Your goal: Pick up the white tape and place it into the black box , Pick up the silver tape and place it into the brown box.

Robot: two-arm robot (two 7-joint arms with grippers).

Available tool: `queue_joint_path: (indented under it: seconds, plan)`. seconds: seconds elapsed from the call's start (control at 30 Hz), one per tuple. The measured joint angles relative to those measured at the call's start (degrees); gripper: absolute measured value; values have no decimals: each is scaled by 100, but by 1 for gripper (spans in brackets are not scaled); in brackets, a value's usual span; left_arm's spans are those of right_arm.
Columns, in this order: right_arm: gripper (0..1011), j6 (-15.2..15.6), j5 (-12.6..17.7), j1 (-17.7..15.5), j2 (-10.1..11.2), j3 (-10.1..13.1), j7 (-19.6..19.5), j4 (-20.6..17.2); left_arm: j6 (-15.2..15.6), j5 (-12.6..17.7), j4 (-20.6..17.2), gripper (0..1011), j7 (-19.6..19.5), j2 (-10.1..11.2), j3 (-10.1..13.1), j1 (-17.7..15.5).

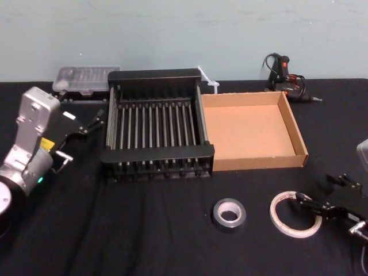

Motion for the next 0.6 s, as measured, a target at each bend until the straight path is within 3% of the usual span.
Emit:
queue_joint_path:
  seconds: [0.6]
  plan:
    - [1002, 212, -195, 66, -195, -32, 283, 161, 0, 0, 0, 1001, 1, 0, 0, 0]
